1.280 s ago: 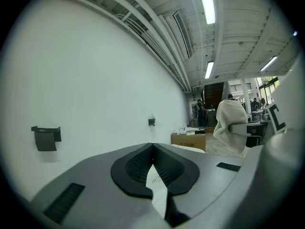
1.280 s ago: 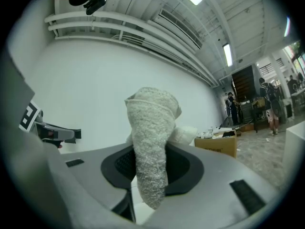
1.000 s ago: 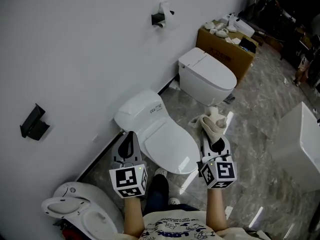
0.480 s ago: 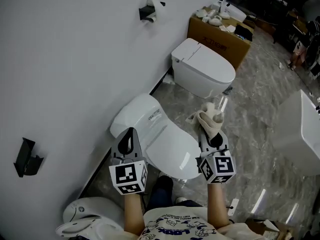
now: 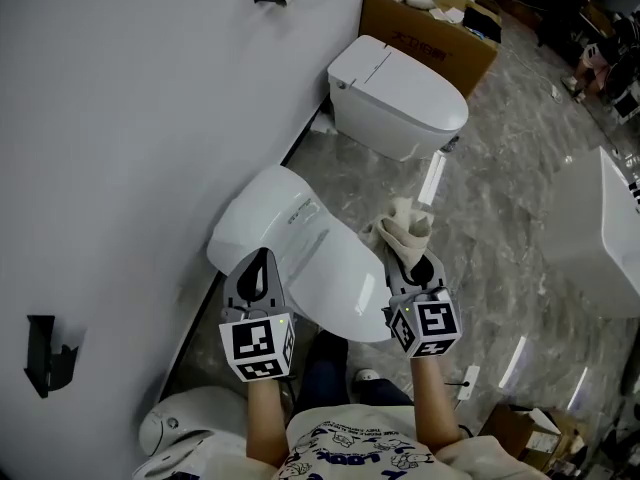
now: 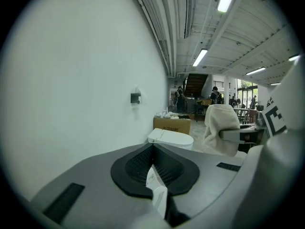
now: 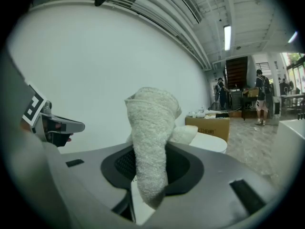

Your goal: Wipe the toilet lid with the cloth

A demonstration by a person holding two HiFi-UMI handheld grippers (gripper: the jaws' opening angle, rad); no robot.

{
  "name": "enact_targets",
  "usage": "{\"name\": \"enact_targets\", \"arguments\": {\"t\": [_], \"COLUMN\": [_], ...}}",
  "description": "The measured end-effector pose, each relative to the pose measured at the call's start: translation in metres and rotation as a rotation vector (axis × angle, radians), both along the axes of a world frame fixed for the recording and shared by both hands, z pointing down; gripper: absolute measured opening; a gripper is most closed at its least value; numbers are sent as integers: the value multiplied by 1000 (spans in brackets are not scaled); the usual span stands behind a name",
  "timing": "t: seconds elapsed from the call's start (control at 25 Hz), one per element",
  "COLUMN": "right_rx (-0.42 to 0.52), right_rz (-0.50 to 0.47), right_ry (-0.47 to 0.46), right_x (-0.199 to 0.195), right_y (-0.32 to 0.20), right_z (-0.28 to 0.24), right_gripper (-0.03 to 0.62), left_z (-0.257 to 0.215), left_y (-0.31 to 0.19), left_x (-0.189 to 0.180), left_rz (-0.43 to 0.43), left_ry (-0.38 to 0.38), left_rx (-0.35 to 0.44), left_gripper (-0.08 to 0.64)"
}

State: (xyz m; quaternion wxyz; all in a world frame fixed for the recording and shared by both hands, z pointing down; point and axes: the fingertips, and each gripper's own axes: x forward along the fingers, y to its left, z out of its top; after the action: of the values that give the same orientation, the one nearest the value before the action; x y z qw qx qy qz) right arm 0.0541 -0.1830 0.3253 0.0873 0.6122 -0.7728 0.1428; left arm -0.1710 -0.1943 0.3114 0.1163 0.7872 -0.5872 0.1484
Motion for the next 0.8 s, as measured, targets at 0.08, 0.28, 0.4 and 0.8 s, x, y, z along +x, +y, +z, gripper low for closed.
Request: {"name": "enact_targets", "arguments": {"t": [0.08, 0.28, 0.4, 0.8], "right_rx": [-27, -94, -134, -238], "right_rz": [0, 5, 6, -17], "right_ry": [5, 12, 19, 34], "right_x": [-1, -6, -11, -35], "right_y": [-5, -12, -14, -24], "right_z": [15, 53, 78, 154], "right_gripper": [112, 112, 112, 112], "left_z": [15, 49, 69, 144], "left_y": [-6, -17, -20, -24], "left_x": [1, 0, -1, -10], "left_rz": [10, 30, 42, 58], "left_ry": [-3, -2, -5, 5], "left_rx": [-25, -87, -119, -223], "left_gripper": [3, 3, 3, 3]}}
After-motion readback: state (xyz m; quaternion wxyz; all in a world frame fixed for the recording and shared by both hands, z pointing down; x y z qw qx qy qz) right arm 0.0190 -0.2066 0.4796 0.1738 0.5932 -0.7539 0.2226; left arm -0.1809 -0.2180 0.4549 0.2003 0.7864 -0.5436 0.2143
